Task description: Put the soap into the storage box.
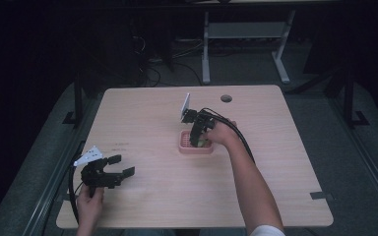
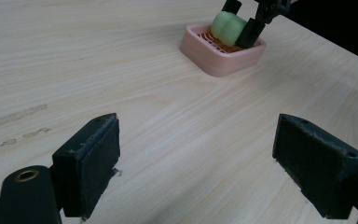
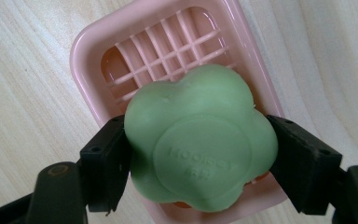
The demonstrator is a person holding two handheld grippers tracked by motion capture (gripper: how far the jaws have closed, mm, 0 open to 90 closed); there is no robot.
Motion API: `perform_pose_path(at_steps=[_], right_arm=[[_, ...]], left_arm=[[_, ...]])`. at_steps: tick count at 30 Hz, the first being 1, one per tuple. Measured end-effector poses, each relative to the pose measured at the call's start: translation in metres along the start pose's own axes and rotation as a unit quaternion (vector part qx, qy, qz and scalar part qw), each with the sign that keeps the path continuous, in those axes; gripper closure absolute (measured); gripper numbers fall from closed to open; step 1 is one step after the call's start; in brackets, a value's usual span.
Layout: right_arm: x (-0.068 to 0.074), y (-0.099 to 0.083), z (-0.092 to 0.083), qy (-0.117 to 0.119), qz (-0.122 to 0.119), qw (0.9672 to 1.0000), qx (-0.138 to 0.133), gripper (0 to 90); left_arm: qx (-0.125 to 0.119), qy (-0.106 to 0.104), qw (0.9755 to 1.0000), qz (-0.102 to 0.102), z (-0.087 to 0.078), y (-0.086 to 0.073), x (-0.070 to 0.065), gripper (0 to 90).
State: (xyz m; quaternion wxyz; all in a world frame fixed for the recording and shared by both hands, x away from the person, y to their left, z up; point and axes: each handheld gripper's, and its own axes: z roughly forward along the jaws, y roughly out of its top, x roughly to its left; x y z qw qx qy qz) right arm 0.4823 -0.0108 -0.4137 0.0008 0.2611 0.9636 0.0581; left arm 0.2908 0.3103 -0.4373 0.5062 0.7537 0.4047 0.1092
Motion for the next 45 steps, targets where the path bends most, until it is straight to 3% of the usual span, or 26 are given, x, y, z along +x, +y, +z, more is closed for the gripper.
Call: perform_pose_path(at_steps=[9,23,45], right_arm=[[0.002,-0.001,-0.002,-0.002,-0.003,1.0000,0.002,25.4],[0.000,-0.012,-0.020,0.007,0.012,0.9992,-0.037,24.1],[-0.003,-0.032,-0.034,0.012,0.029,0.9974,-0.064,21.3]], left_arm=[[0.001,0.000,1.0000,0.001,0.000,0.000,0.000,14.6],[0.004,0.000,1.0000,0.006,0.000,0.000,0.000,14.6],[0.009,0.001,0.9999,0.011,0.002,0.000,-0.001,14.6]])
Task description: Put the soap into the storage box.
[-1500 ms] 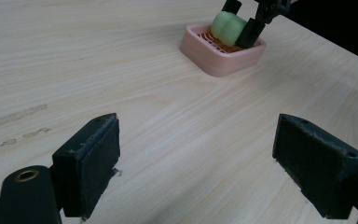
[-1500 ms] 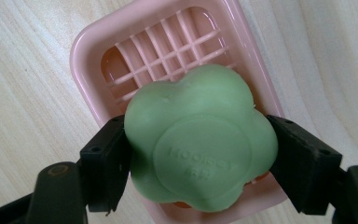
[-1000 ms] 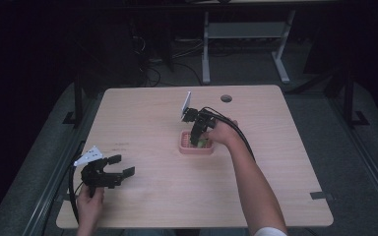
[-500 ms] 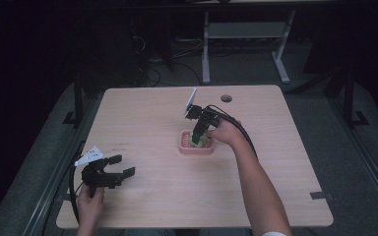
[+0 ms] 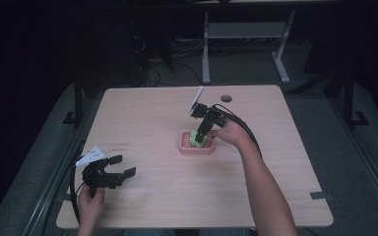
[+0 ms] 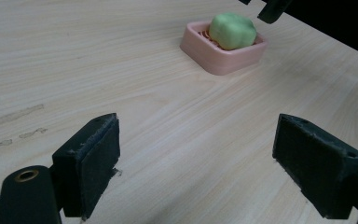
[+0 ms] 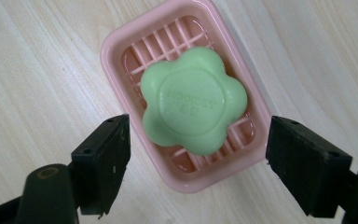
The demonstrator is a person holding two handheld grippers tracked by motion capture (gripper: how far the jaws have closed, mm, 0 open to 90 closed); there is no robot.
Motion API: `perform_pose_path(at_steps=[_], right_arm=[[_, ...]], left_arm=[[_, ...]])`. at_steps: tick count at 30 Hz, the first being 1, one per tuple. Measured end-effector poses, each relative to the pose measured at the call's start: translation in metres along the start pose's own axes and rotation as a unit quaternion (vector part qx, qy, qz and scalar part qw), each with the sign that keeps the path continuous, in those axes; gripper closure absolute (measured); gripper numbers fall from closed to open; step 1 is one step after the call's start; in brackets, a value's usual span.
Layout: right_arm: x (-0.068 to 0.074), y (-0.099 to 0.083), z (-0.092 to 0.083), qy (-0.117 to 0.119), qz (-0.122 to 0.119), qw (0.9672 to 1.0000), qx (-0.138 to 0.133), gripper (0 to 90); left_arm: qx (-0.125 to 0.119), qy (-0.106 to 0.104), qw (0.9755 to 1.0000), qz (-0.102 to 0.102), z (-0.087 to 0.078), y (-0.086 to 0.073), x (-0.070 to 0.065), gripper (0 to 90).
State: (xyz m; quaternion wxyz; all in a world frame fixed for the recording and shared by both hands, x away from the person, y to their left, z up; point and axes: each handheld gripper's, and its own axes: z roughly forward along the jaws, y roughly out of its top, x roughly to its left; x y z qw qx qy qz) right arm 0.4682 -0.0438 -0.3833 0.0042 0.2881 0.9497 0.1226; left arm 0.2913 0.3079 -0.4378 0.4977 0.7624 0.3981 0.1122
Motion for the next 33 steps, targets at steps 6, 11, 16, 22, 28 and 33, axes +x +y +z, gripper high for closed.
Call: perform_pose_path(at_steps=[6,11,16,22,28,33], right_arm=[[-0.002,-0.006,-0.001,0.004,0.004,1.0000,-0.004,21.3],[-0.003,-0.010,-0.002,0.005,0.008,0.9999,-0.005,21.0],[-0.002,-0.014,-0.005,0.004,0.012,0.9999,-0.010,21.0],[-0.002,-0.017,-0.011,0.002,0.010,0.9998,-0.015,21.1],[-0.004,-0.024,-0.016,-0.002,0.010,0.9997,-0.021,21.1],[-0.006,-0.034,-0.021,0.000,0.017,0.9995,-0.027,21.1]], left_arm=[[0.002,0.002,1.0000,0.002,0.000,0.000,0.000,14.6],[0.000,0.000,1.0000,0.000,0.001,0.000,-0.001,14.6],[-0.004,-0.001,1.0000,-0.002,0.001,0.000,-0.002,14.6],[0.001,-0.001,1.0000,0.002,0.001,0.000,-0.001,14.6],[0.001,-0.002,1.0000,0.002,0.001,0.000,-0.002,14.6],[0.001,-0.002,1.0000,0.002,0.001,0.000,-0.002,14.6]])
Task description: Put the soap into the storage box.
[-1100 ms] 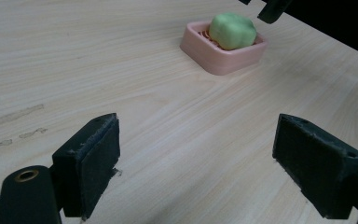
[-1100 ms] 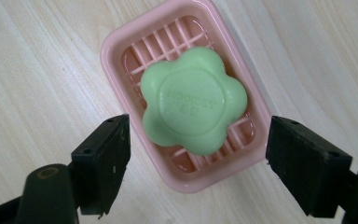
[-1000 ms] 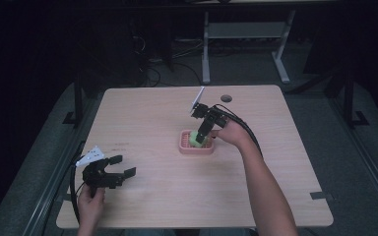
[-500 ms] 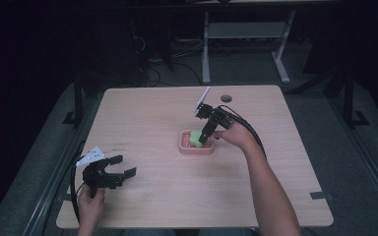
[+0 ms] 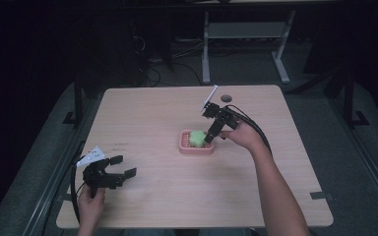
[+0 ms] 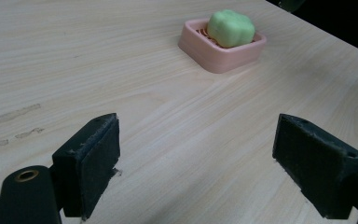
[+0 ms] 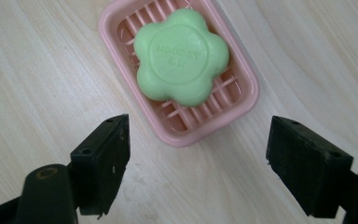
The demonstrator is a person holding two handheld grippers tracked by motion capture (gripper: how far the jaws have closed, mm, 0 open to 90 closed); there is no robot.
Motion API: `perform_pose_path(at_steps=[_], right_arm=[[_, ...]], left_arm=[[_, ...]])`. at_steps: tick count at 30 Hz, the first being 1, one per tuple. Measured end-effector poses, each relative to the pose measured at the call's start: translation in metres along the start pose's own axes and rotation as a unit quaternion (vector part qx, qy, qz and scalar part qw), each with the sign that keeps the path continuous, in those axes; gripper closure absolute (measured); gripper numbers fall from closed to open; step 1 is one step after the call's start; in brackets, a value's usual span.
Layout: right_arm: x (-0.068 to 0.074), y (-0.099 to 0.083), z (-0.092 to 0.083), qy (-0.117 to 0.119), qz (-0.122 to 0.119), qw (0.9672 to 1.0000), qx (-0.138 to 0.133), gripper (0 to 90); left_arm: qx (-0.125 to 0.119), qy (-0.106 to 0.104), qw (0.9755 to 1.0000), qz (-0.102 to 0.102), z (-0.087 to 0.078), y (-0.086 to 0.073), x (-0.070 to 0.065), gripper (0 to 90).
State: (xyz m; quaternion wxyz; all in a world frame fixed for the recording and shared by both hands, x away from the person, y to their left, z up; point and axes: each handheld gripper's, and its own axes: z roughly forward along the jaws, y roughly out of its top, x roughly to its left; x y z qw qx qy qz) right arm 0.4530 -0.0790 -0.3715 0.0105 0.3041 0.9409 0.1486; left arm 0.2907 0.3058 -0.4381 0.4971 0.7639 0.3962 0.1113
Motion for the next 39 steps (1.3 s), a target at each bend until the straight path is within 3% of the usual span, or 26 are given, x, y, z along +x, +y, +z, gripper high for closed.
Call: perform_pose_path(at_steps=[39], right_arm=[[0.000,-0.054,-0.028,-0.004,0.013,0.9994,-0.031,21.6]], left_arm=[[0.003,-0.001,1.0000,0.000,0.002,0.000,-0.002,14.6]])
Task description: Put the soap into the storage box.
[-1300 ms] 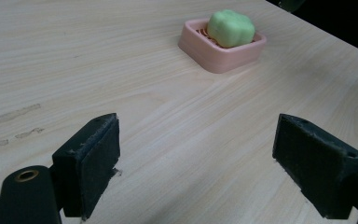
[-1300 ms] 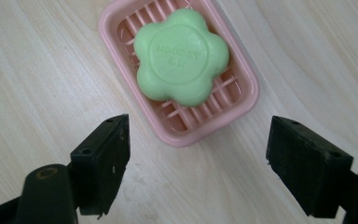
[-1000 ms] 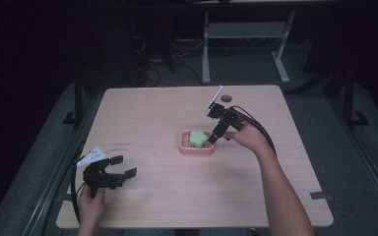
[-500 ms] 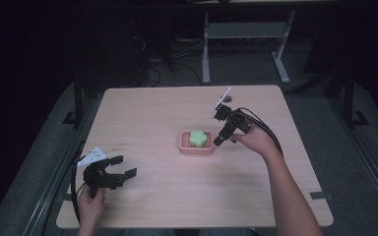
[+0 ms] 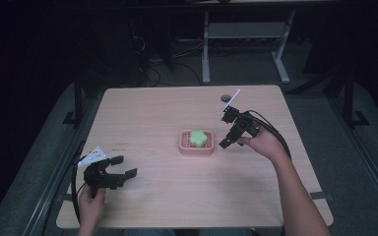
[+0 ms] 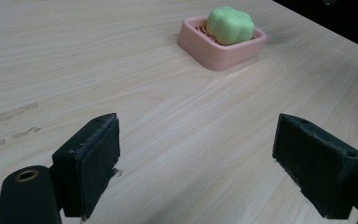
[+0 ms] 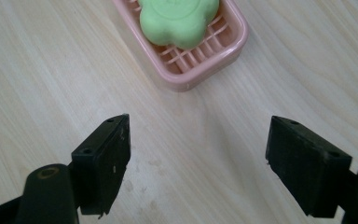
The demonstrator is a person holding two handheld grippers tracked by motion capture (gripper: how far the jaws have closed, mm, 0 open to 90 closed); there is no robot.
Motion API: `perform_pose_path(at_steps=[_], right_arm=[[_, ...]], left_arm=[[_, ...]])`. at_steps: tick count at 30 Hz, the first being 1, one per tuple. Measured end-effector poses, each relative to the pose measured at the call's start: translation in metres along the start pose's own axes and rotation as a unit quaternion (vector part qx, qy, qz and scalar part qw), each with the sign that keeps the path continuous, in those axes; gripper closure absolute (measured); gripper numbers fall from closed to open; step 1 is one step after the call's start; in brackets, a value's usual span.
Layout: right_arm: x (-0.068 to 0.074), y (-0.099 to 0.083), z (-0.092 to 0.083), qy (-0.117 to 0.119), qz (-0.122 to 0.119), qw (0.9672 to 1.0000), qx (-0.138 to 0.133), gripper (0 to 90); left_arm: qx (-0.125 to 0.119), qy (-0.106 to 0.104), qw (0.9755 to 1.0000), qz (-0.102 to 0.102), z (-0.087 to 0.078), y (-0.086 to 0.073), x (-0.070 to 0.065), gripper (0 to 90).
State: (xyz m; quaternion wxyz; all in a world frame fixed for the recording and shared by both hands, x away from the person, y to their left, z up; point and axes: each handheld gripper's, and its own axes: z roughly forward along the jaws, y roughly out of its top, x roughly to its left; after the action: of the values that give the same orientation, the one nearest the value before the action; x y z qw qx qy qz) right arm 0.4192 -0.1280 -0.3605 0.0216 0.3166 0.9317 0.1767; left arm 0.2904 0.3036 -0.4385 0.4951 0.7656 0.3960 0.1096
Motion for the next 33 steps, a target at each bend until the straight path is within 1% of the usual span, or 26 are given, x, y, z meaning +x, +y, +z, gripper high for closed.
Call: perform_pose_path(at_steps=[5,6,10,12,16,17,27,28,29,32,33], right_arm=[[0.001,-0.006,-0.002,-0.002,0.000,1.0000,0.000,21.6],[0.002,-0.008,-0.002,-0.002,0.000,1.0000,0.001,21.6],[0.002,-0.014,-0.003,-0.001,0.002,1.0000,-0.004,21.6],[0.003,-0.018,-0.003,-0.002,0.006,1.0000,-0.003,21.6],[0.004,-0.025,-0.004,0.001,0.004,1.0000,-0.006,21.6],[0.005,-0.028,-0.004,-0.001,0.005,1.0000,-0.006,21.6],[0.005,-0.051,-0.005,0.003,0.020,0.9998,-0.008,22.0],[0.004,-0.056,-0.005,0.001,0.022,0.9997,-0.007,22.0],[0.004,-0.056,-0.005,0.001,0.022,0.9997,-0.007,22.0],[0.003,-0.065,-0.006,0.004,0.031,0.9995,-0.009,22.0],[0.002,-0.071,-0.006,0.004,0.035,0.9993,-0.009,22.0]], left_arm=[[0.000,0.000,1.0000,-0.002,0.000,0.000,0.000,14.6],[0.001,0.001,1.0000,0.002,0.000,0.000,0.000,14.6],[-0.001,0.000,1.0000,0.001,0.000,0.000,0.001,14.6],[0.000,0.001,1.0000,0.001,0.000,0.000,0.000,14.6],[0.001,0.000,1.0000,0.002,0.000,0.000,0.000,14.6],[0.001,0.000,1.0000,0.003,0.000,0.000,0.000,14.6],[0.002,0.000,1.0000,0.003,0.000,0.000,0.000,14.6],[0.003,0.001,1.0000,0.003,0.000,0.000,0.000,14.6],[0.003,0.001,1.0000,0.003,0.000,0.000,0.000,14.6],[0.003,0.001,1.0000,0.003,0.000,0.000,0.000,14.6],[0.003,0.001,1.0000,0.003,0.000,0.000,0.000,14.6]])
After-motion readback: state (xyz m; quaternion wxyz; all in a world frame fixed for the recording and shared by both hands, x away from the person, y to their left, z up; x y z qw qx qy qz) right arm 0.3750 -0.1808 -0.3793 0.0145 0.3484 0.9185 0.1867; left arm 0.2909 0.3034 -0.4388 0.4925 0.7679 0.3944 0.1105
